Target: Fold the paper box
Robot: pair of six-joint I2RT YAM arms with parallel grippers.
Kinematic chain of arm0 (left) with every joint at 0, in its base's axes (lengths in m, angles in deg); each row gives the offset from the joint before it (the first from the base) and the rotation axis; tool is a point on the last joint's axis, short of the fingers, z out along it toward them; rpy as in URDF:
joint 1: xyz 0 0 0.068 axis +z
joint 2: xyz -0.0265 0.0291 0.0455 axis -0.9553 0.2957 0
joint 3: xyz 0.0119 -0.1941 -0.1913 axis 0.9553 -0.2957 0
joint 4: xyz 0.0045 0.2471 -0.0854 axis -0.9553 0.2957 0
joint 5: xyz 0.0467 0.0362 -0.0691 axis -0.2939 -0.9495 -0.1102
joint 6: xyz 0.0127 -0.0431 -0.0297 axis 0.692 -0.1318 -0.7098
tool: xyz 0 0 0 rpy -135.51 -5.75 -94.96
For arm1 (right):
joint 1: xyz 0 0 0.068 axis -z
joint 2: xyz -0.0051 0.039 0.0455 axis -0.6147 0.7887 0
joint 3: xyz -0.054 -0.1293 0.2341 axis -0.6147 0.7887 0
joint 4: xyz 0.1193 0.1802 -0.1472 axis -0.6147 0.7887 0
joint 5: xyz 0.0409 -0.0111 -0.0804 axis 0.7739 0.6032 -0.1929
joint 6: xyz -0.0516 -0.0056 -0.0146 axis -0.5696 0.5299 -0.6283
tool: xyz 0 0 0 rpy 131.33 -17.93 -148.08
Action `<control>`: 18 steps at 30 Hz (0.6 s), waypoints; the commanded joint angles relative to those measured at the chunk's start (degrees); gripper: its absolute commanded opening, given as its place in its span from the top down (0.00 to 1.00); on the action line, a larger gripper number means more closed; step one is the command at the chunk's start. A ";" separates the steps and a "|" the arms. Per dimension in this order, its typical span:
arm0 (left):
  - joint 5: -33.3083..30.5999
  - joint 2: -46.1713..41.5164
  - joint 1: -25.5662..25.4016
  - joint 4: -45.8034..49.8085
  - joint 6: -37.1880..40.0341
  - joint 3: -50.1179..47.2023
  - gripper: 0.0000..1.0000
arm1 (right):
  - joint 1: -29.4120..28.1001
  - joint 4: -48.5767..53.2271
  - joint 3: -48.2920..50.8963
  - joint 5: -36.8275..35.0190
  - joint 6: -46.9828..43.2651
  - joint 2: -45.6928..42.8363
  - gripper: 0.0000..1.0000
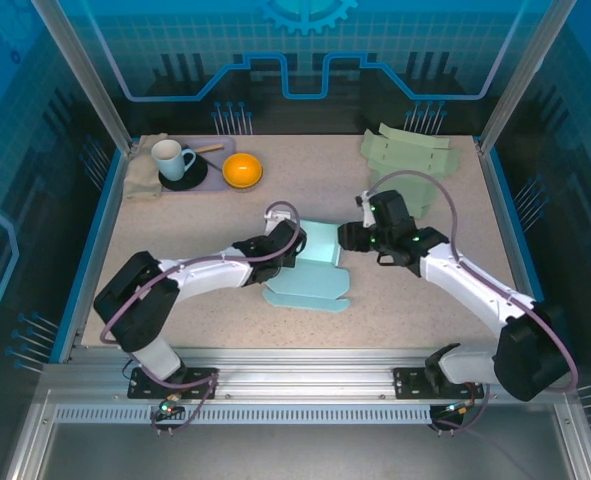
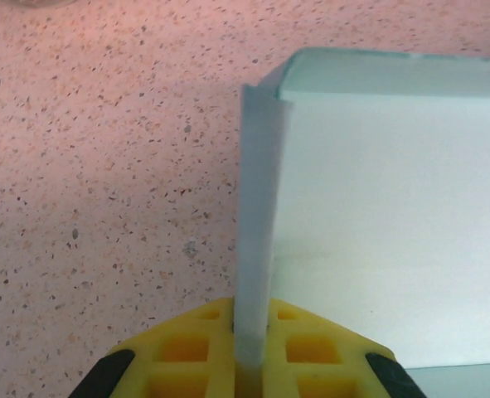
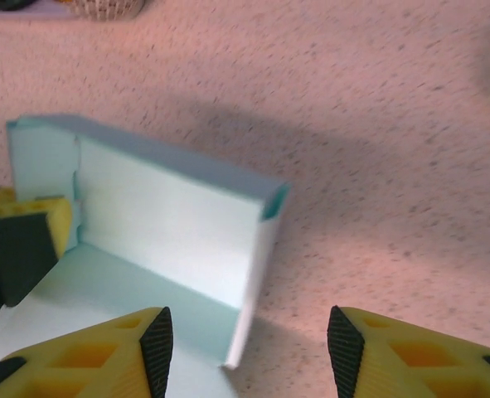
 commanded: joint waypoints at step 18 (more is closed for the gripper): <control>29.29 3.97 0.33 15.63 42.63 15.99 1.00 | 8.18 9.47 -3.20 1.58 -6.12 -5.88 0.45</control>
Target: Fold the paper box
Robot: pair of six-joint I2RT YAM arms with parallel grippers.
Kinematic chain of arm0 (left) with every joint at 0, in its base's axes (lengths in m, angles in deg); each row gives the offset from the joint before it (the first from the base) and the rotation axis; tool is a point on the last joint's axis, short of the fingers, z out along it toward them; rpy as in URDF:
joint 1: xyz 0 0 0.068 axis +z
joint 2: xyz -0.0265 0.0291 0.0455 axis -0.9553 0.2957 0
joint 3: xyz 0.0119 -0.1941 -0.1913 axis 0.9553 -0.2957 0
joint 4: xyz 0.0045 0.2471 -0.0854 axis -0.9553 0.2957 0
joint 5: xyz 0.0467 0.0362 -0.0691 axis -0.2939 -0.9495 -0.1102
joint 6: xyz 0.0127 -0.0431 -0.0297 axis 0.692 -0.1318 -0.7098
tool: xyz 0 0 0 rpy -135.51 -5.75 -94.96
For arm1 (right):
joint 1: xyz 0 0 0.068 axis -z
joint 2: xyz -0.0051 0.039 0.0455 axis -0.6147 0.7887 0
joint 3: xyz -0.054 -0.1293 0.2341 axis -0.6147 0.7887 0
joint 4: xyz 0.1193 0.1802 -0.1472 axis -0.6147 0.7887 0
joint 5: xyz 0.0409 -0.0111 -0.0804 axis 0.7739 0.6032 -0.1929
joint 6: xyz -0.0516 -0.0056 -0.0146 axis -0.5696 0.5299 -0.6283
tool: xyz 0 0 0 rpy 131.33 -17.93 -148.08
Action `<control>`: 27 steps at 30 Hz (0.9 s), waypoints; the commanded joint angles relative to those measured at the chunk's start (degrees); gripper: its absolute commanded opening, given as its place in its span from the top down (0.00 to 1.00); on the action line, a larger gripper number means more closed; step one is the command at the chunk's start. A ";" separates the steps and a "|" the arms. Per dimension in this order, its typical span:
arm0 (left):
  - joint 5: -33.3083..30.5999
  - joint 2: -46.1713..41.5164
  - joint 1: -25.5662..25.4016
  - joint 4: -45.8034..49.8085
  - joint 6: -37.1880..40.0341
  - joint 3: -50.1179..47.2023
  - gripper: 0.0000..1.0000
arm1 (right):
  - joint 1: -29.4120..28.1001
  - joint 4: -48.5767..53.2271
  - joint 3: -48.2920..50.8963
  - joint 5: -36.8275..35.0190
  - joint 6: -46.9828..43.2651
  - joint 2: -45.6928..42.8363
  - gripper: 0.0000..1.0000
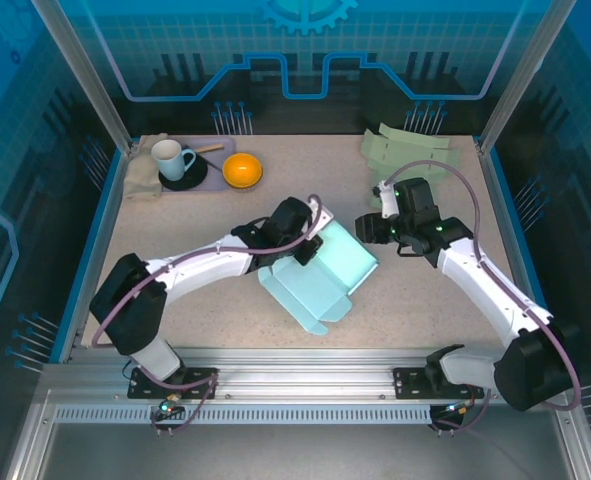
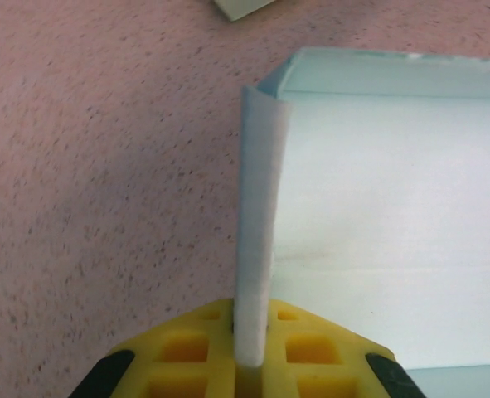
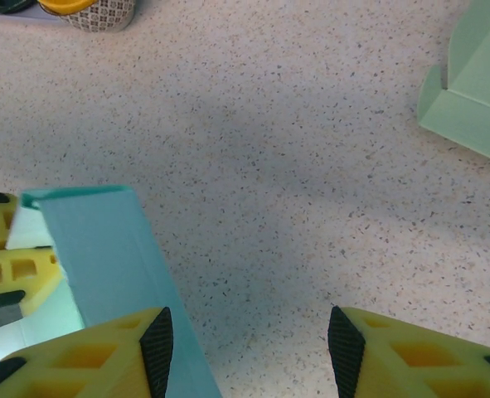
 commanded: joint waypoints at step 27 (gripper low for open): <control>-14.74 28.25 -2.76 24.19 17.88 21.40 0.92 | 5.11 -16.43 21.36 8.56 14.16 3.57 0.50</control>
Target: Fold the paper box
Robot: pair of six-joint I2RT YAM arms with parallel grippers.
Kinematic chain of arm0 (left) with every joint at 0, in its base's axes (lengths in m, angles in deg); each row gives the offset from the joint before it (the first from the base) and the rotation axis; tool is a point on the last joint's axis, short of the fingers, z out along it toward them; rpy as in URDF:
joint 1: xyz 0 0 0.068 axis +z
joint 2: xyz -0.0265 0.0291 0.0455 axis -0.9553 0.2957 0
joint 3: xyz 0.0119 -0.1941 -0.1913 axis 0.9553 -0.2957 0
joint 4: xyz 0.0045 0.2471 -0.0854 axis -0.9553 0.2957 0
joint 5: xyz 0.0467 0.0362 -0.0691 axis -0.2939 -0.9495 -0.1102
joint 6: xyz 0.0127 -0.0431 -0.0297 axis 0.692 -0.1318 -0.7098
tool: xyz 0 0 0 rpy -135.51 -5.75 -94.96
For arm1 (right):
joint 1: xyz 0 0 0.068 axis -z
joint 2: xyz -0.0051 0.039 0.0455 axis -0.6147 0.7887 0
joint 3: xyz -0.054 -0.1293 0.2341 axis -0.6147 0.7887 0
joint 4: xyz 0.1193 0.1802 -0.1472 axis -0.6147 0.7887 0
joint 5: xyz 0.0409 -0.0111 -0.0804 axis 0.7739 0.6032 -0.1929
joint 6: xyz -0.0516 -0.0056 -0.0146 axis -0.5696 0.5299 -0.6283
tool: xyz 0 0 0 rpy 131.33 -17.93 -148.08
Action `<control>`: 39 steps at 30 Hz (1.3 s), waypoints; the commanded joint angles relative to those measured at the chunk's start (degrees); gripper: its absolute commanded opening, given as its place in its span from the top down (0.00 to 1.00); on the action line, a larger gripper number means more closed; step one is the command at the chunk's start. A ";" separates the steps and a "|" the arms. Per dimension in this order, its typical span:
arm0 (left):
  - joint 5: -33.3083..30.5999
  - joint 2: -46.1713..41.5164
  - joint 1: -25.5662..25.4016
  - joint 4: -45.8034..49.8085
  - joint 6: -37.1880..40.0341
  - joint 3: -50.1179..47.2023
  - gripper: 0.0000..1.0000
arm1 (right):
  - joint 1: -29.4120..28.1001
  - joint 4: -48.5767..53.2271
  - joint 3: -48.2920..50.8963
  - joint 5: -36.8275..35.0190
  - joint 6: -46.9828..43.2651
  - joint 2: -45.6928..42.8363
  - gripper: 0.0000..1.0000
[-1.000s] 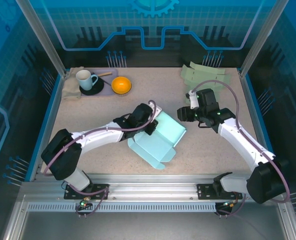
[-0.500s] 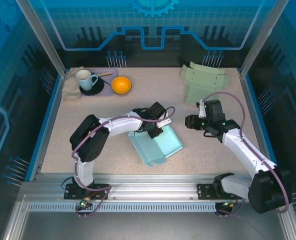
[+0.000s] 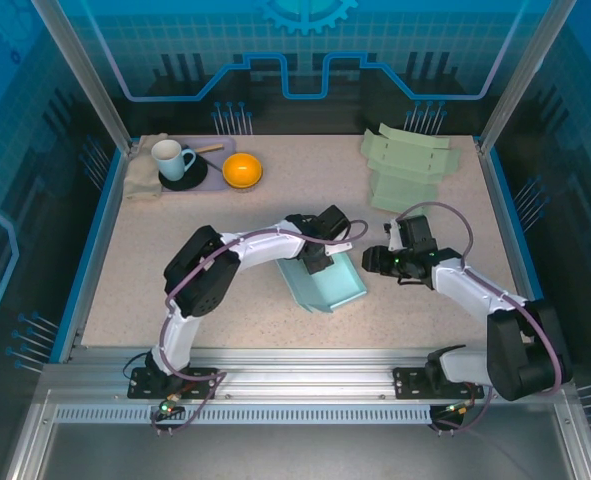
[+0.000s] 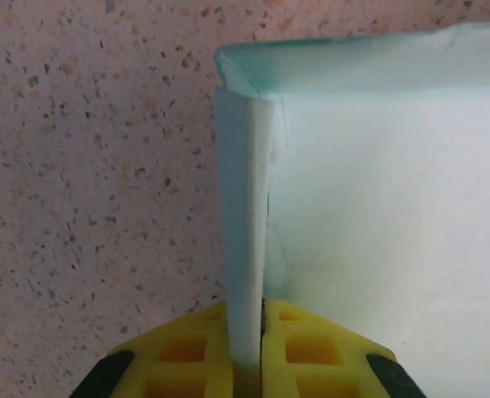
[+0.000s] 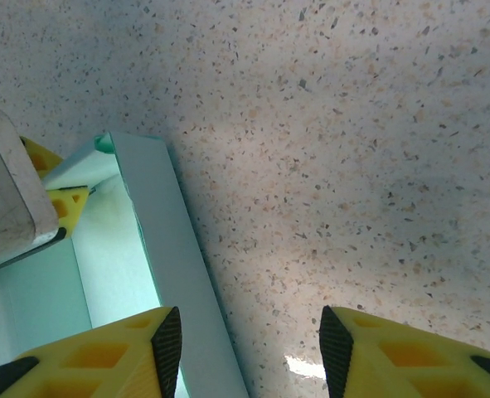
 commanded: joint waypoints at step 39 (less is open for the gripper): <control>1.35 -37.35 5.33 12.43 -61.93 -13.15 0.29 | -10.56 -3.09 -2.90 -3.96 -2.68 6.65 0.50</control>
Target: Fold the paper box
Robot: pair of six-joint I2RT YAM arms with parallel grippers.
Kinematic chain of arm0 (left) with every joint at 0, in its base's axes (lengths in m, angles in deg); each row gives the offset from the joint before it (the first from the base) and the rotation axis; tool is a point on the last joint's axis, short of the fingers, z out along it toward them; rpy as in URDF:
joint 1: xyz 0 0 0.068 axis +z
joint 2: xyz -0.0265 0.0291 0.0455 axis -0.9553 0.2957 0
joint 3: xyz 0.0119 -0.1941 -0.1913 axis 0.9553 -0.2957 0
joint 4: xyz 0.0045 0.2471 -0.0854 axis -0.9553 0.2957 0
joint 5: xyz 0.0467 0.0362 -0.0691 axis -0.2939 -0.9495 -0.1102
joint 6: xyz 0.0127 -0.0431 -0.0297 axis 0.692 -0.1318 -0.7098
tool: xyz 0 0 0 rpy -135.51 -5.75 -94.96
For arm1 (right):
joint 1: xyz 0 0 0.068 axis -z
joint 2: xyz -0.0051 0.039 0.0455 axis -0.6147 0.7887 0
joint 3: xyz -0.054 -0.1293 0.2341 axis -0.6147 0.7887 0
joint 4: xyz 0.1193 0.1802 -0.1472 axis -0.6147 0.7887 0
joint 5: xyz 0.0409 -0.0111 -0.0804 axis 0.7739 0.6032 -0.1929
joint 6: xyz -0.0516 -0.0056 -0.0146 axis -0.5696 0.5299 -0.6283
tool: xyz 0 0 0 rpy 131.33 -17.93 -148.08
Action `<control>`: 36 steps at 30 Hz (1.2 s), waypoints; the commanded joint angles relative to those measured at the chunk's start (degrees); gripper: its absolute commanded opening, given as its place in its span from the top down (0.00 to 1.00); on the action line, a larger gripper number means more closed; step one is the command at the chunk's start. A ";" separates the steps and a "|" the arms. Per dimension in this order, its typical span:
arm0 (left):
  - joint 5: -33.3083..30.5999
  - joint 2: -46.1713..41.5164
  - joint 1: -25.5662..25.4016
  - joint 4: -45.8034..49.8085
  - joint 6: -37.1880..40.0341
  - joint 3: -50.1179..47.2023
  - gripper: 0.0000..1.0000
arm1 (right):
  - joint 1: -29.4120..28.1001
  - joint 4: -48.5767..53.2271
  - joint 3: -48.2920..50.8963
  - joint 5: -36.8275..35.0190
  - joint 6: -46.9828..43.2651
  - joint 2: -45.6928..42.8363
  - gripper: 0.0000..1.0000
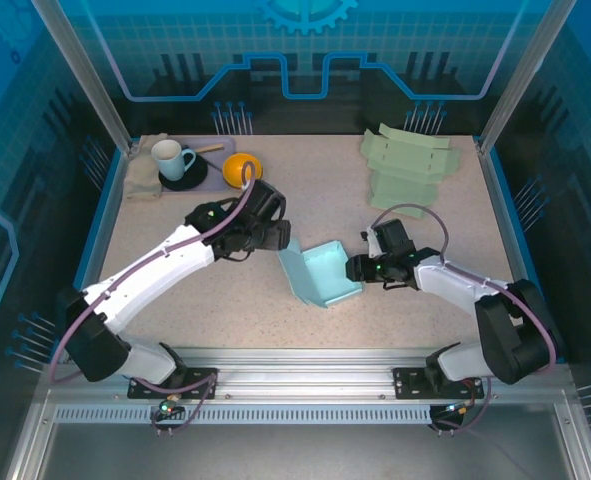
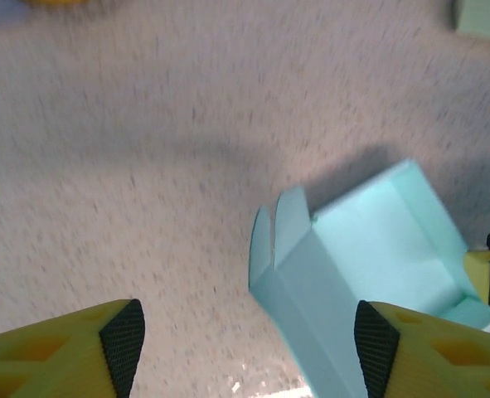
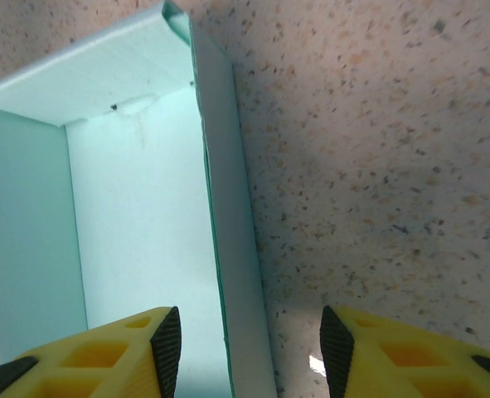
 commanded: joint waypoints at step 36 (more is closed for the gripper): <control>10.97 25.02 -2.20 7.51 78.50 29.74 0.94 | 9.60 9.01 -6.89 -1.50 -4.01 -15.48 0.47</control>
